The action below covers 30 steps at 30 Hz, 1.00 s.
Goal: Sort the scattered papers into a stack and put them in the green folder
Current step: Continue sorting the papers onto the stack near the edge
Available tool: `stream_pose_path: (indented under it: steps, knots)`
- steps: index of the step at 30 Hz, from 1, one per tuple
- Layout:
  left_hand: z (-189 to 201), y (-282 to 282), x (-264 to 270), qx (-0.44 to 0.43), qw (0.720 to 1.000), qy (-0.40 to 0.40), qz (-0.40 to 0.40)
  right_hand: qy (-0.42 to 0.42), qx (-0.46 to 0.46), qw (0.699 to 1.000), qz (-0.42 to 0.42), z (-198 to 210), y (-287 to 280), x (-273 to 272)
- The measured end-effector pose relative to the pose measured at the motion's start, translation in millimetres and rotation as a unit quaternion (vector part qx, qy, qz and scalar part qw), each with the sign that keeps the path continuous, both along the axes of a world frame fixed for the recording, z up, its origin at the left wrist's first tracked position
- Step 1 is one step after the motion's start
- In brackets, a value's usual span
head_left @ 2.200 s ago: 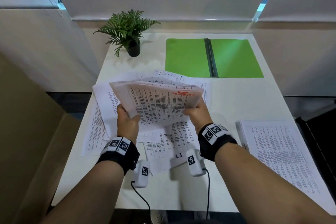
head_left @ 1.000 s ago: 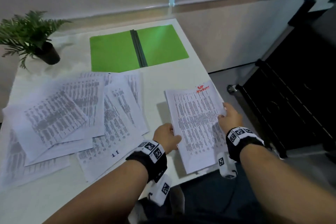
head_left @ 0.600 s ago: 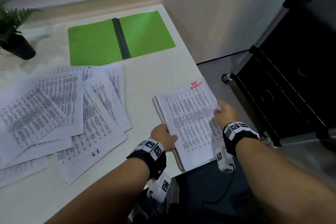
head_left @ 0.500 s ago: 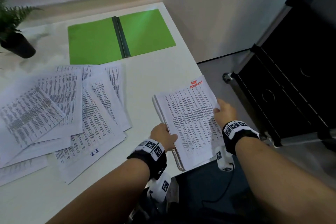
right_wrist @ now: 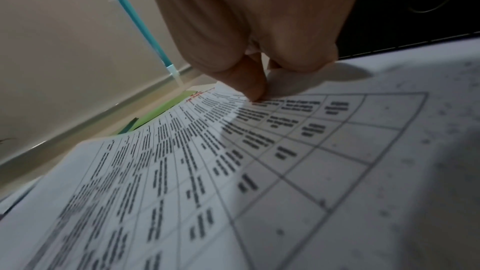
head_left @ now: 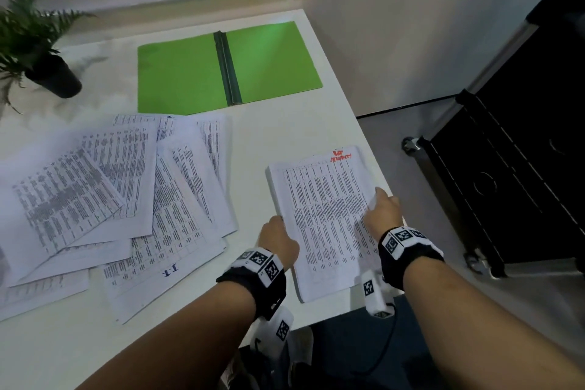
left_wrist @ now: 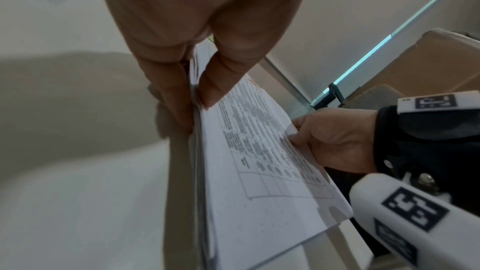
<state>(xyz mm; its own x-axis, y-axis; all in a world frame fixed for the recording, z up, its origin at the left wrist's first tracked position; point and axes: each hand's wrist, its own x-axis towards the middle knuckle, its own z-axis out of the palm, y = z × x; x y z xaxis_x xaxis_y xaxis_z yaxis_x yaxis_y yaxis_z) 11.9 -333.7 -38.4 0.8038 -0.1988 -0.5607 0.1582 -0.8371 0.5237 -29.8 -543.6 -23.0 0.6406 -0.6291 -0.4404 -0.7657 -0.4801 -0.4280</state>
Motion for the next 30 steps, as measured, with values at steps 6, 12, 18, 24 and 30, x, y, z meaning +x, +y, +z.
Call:
stream_pose_path:
  steps: [6, 12, 18, 24, 30]
  knots:
    - [1, 10, 58, -0.011, 0.999, -0.036, 0.026, -0.021, -0.001, 1.000, 0.016, -2, 6, 60]
    - [4, 14, 82, -0.025, 0.997, -0.048, 0.046, 0.008, -0.038, 0.999, 0.022, -4, 7, 92]
    - [26, 40, 81, -0.094, 0.990, -0.060, 0.085, -0.054, -0.133, 0.989, 0.040, 22, 50, 102]
    - [64, 164, 111, -0.043, 0.975, -0.150, 0.160, -0.171, 0.066, 0.962, 0.205, 51, 170, 132]
    - [63, 347, 143, 0.100, 0.929, -0.132, 0.330, -0.161, 0.164, 0.917, 0.327, 61, 303, 156]
